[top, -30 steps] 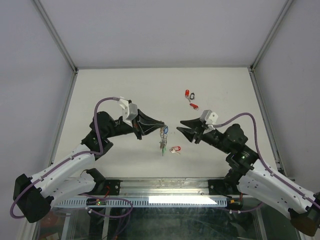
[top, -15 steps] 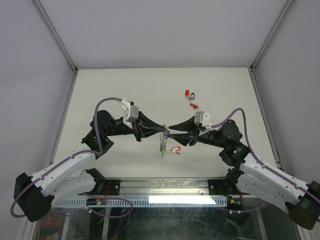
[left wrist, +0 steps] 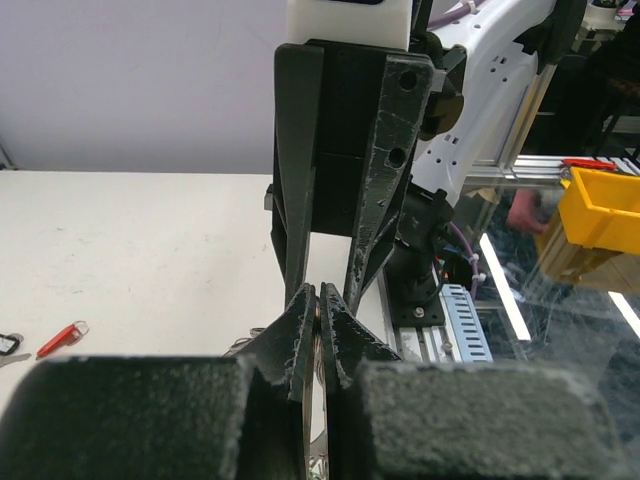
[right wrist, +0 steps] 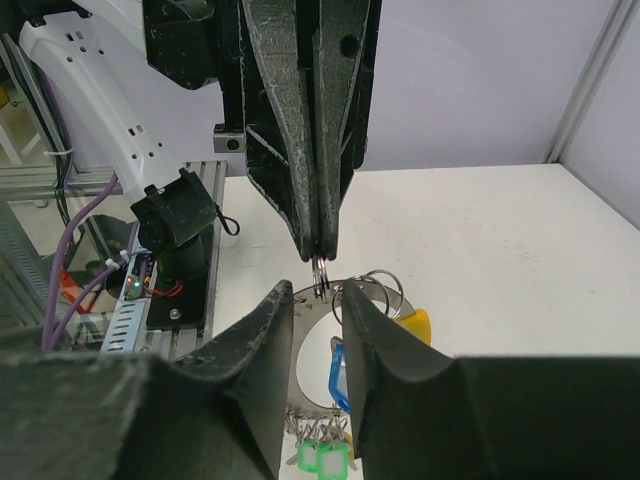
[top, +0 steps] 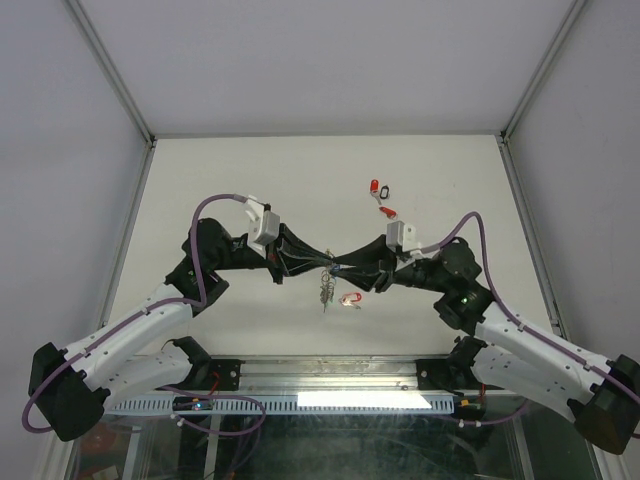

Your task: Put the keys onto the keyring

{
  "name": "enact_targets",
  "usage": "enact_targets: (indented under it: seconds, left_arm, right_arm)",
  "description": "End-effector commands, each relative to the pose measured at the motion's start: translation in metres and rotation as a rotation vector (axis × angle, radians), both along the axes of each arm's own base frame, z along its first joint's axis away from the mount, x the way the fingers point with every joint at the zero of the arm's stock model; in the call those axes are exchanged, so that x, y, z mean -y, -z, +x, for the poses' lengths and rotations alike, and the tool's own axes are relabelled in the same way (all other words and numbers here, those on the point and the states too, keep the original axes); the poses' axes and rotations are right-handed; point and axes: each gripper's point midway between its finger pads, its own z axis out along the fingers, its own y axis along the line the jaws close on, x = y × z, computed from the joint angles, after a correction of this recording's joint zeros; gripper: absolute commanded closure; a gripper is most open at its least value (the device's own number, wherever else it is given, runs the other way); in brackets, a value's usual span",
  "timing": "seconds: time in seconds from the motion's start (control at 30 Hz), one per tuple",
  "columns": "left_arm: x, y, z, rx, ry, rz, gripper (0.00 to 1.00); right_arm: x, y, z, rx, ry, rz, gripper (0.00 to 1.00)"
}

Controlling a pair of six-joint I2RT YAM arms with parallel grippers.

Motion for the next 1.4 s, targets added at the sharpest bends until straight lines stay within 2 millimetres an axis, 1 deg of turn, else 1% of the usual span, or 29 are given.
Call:
enact_targets:
  seconds: [0.0, 0.17, 0.23, 0.37, 0.5, 0.53, 0.67, 0.77, 0.83, 1.03, 1.07, 1.1, 1.13, 1.2, 1.37]
  left_arm:
    - [-0.004, -0.04, -0.005, 0.122, 0.015, -0.082, 1.0]
    - [-0.003, -0.038, -0.004, 0.12, 0.016, -0.078, 1.0]
    - [-0.003, -0.037, -0.004, 0.118, 0.017, -0.076, 1.0]
    - [-0.003, -0.035, -0.004, 0.117, 0.017, -0.074, 1.0]
    - [-0.003, -0.035, -0.004, 0.115, 0.015, -0.073, 1.0]
    - [-0.003, -0.035, -0.004, 0.116, 0.015, -0.07, 0.97]
    - [-0.004, -0.036, -0.005, 0.121, 0.016, -0.061, 0.68]
    - [-0.004, -0.035, -0.003, 0.13, 0.009, -0.029, 0.61]
    - [-0.005, -0.031, 0.001, 0.146, -0.012, 0.007, 0.59]
    - [-0.006, -0.017, 0.021, 0.182, -0.097, 0.129, 0.58]
    - [-0.006, -0.013, 0.023, 0.183, -0.099, 0.149, 0.58]
    - [-0.005, -0.01, 0.025, 0.184, -0.096, 0.167, 0.58]
    - [-0.004, -0.007, 0.026, 0.188, -0.094, 0.182, 0.58]
    - [-0.003, -0.003, 0.027, 0.192, -0.092, 0.204, 0.57]
    - [0.004, 0.002, 0.026, 0.199, -0.085, 0.217, 0.57]
  right_arm:
    - [0.0, -0.036, -0.003, 0.063, -0.017, 0.082, 0.75]
    - [0.0, -0.041, -0.005, 0.062, -0.024, 0.101, 0.94]
    - [0.001, -0.043, -0.005, 0.064, -0.024, 0.107, 1.0]
    - [0.004, -0.049, -0.005, 0.067, -0.007, 0.113, 1.0]
    - [0.006, -0.052, -0.005, 0.061, 0.004, 0.076, 1.0]
    - [0.007, -0.052, -0.003, 0.078, 0.016, 0.058, 1.0]
    - [0.013, -0.045, 0.006, 0.117, 0.075, -0.043, 1.0]
    - [0.017, -0.037, 0.011, 0.139, 0.105, -0.128, 1.0]
    - [0.02, -0.032, 0.015, 0.148, 0.12, -0.193, 1.0]
    - [0.033, -0.025, 0.026, 0.149, 0.17, -0.386, 1.0]
    - [0.036, -0.02, 0.027, 0.138, 0.172, -0.429, 1.0]
    - [0.037, -0.02, 0.027, 0.134, 0.17, -0.455, 1.0]
    - [0.038, -0.023, 0.029, 0.137, 0.178, -0.47, 1.0]
    - [0.039, -0.022, 0.029, 0.136, 0.177, -0.511, 1.0]
    - [0.035, -0.023, 0.026, 0.135, 0.161, -0.556, 1.0]
